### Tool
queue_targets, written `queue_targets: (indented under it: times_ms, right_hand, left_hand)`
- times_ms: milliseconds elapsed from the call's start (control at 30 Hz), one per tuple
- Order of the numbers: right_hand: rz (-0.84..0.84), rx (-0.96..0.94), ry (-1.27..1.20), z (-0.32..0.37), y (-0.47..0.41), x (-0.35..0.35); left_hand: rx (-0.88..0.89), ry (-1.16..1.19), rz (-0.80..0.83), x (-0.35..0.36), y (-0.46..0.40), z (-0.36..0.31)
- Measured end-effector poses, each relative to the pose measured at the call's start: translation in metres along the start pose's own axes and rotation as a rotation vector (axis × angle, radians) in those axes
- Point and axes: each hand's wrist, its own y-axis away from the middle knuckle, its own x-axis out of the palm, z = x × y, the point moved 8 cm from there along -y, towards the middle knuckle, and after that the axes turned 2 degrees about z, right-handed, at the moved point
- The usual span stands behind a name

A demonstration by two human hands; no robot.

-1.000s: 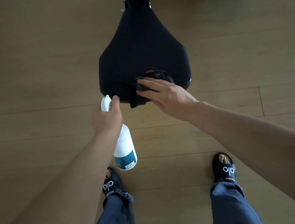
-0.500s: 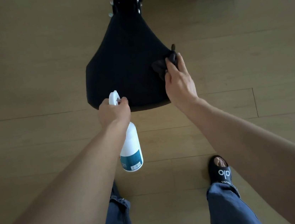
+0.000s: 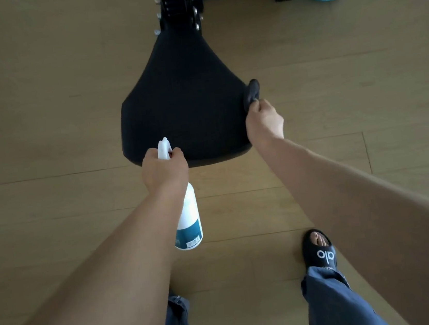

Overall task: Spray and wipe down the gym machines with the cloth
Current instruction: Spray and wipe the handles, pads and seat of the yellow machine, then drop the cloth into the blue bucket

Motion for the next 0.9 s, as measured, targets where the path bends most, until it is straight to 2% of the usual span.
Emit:
queue_targets:
  times_ms: [100, 200, 333, 400, 467, 567, 667, 767, 900]
  right_hand:
    - [-0.037, 0.044, 0.055, -0.011, 0.029, 0.001]
    - [0.068, 0.124, -0.006, -0.022, 0.034, -0.007]
    - [0.295, 0.312, -0.349, -0.041, 0.052, -0.026]
    - [0.360, 0.338, -0.567, -0.049, 0.066, -0.042]
    - [0.402, 0.333, -0.666, -0.055, 0.077, -0.070]
    - [0.311, 0.330, -0.721, -0.069, 0.080, -0.141]
    - [0.211, 0.322, -0.767, -0.088, 0.079, -0.218]
    - [0.170, 0.295, -0.844, -0.097, 0.068, -0.288]
    - [0.102, 0.227, -0.787, -0.087, 0.040, -0.382]
  left_hand:
    - [0.028, -0.108, 0.080, 0.004, 0.012, -0.007]
    - [0.090, -0.209, 0.157, 0.013, 0.039, -0.013]
    - [0.115, -0.248, 0.194, 0.023, 0.075, -0.031]
    - [0.152, -0.280, 0.234, 0.038, 0.099, -0.050]
    - [0.225, -0.322, 0.308, 0.062, 0.130, -0.072]
    - [0.320, -0.380, 0.408, 0.105, 0.186, -0.106]
    - [0.350, -0.425, 0.431, 0.148, 0.238, -0.131]
    - [0.325, -0.422, 0.440, 0.192, 0.289, -0.154]
    - [0.273, -0.356, 0.456, 0.253, 0.339, -0.194]
